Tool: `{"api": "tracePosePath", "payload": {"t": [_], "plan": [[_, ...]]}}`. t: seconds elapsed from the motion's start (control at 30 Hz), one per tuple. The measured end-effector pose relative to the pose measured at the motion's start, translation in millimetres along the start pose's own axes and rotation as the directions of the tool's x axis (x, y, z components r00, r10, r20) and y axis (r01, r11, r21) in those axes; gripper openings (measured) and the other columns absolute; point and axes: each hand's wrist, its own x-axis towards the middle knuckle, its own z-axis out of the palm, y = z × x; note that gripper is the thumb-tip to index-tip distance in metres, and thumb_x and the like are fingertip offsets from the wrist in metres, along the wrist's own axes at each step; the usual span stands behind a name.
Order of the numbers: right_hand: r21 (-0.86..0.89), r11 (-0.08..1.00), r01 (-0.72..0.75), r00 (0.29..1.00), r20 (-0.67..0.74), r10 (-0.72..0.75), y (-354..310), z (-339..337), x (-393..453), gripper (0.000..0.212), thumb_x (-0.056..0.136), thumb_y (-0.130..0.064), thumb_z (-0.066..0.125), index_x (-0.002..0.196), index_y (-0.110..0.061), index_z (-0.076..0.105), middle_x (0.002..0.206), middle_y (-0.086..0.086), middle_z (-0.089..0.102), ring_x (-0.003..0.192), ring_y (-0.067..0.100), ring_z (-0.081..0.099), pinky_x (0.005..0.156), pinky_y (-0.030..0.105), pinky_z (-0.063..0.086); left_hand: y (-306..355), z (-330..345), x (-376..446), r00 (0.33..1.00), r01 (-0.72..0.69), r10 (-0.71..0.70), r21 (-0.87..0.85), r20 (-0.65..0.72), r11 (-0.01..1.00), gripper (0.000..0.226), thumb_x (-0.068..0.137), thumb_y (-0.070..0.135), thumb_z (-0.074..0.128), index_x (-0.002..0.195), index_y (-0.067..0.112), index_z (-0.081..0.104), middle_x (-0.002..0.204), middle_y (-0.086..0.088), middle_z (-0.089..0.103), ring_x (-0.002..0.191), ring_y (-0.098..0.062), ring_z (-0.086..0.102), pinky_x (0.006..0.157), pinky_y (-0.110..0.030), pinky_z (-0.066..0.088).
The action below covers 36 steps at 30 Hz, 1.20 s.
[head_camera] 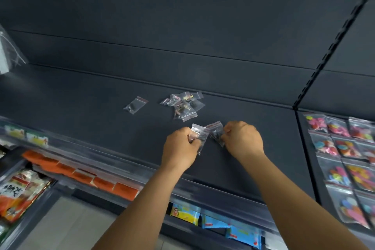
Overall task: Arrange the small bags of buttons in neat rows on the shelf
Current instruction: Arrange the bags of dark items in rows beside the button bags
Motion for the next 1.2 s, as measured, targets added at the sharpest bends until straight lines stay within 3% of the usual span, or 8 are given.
{"api": "tracePosePath", "payload": {"t": [0.2,0.3,0.4,0.63,0.73,0.87,1.1,1.2], "plan": [[0.308,0.951,-0.013,0.998,-0.049,0.030,-2.9,0.7,-10.2,0.012,0.084,-0.011,0.053,0.082,-0.016,0.063,0.084,-0.002,0.063,0.097,0.024,0.050,0.079,0.031,0.045,-1.6,-7.8,-3.7,1.000,-0.019,0.017,-0.075,-0.019,0.997,0.012,0.087,0.020,0.060,0.096,0.018,0.067,0.081,0.009,0.064,0.072,-0.008,0.060,0.060,-0.019,0.046],[0.476,0.879,-0.014,0.993,-0.093,0.066,-1.2,-2.2,-20.2,0.016,0.083,-0.014,0.058,0.070,-0.024,0.056,0.075,-0.010,0.060,0.082,0.015,0.053,0.066,0.020,0.043,0.2,-11.0,-6.3,0.999,-0.033,0.029,-0.143,-0.030,0.989,0.008,0.087,0.019,0.059,0.090,0.019,0.066,0.075,0.011,0.062,0.069,-0.008,0.059,0.055,-0.014,0.042],[0.660,0.746,-0.086,0.980,-0.080,0.183,1.4,-8.5,-32.4,0.019,0.082,-0.012,0.060,0.071,-0.027,0.055,0.070,-0.012,0.060,0.064,0.004,0.056,0.050,0.009,0.039,8.5,-8.5,-11.2,0.999,-0.052,0.054,-0.241,0.002,0.969,0.006,0.087,0.020,0.059,0.084,0.021,0.065,0.073,0.011,0.064,0.067,-0.005,0.059,0.054,-0.013,0.042],[0.923,0.315,-0.220,0.927,0.096,0.364,38.0,-42.0,-68.2,0.020,0.091,-0.005,0.052,0.085,-0.015,0.068,0.067,-0.004,0.070,0.060,0.009,0.064,0.059,0.020,0.053,58.0,24.0,-31.2,0.974,-0.123,0.184,-0.377,0.130,0.918,0.011,0.086,0.019,0.059,0.076,0.021,0.063,0.074,0.003,0.067,0.071,-0.017,0.061,0.071,-0.026,0.048],[0.960,0.193,-0.201,0.911,0.111,0.397,67.0,-61.7,-87.0,0.020,0.092,-0.001,0.049,0.088,-0.007,0.067,0.081,0.005,0.074,0.078,0.021,0.071,0.073,0.028,0.056,91.6,45.1,-45.1,0.942,-0.097,0.236,-0.480,0.237,0.872,0.006,0.085,0.017,0.059,0.080,0.017,0.063,0.079,-0.003,0.069,0.079,-0.025,0.065,0.078,-0.041,0.053],[0.976,0.131,-0.172,0.864,0.085,0.497,109.1,-80.8,-112.2,0.015,0.089,0.003,0.048,0.094,0.006,0.061,0.091,0.017,0.072,0.084,0.027,0.070,0.078,0.035,0.056,131.7,75.1,-66.6,0.885,-0.082,0.308,-0.535,0.349,0.841,0.003,0.084,0.015,0.059,0.082,0.014,0.061,0.081,-0.007,0.068,0.080,-0.026,0.065,0.078,-0.044,0.053],[0.977,0.173,-0.124,0.724,-0.030,0.689,212.8,-125.6,-172.2,0.022,0.087,0.004,0.048,0.077,-0.012,0.060,0.074,0.006,0.064,0.068,0.019,0.062,0.072,0.035,0.054,212.6,140.9,-131.7,0.802,-0.126,0.419,-0.565,0.426,0.816,0.011,0.088,0.023,0.059,0.087,0.012,0.060,0.072,0.003,0.064,0.054,-0.004,0.057,0.052,-0.023,0.048],[0.978,0.182,-0.100,0.698,-0.062,0.714,255.5,-145.0,-201.2,0.023,0.086,0.006,0.048,0.079,-0.011,0.062,0.072,0.005,0.065,0.068,0.019,0.063,0.074,0.034,0.056,249.1,171.6,-170.0,0.758,-0.134,0.446,-0.556,0.477,0.821,0.013,0.086,0.024,0.059,0.087,0.011,0.059,0.077,-0.005,0.065,0.060,-0.014,0.061,0.055,-0.031,0.051]]}}
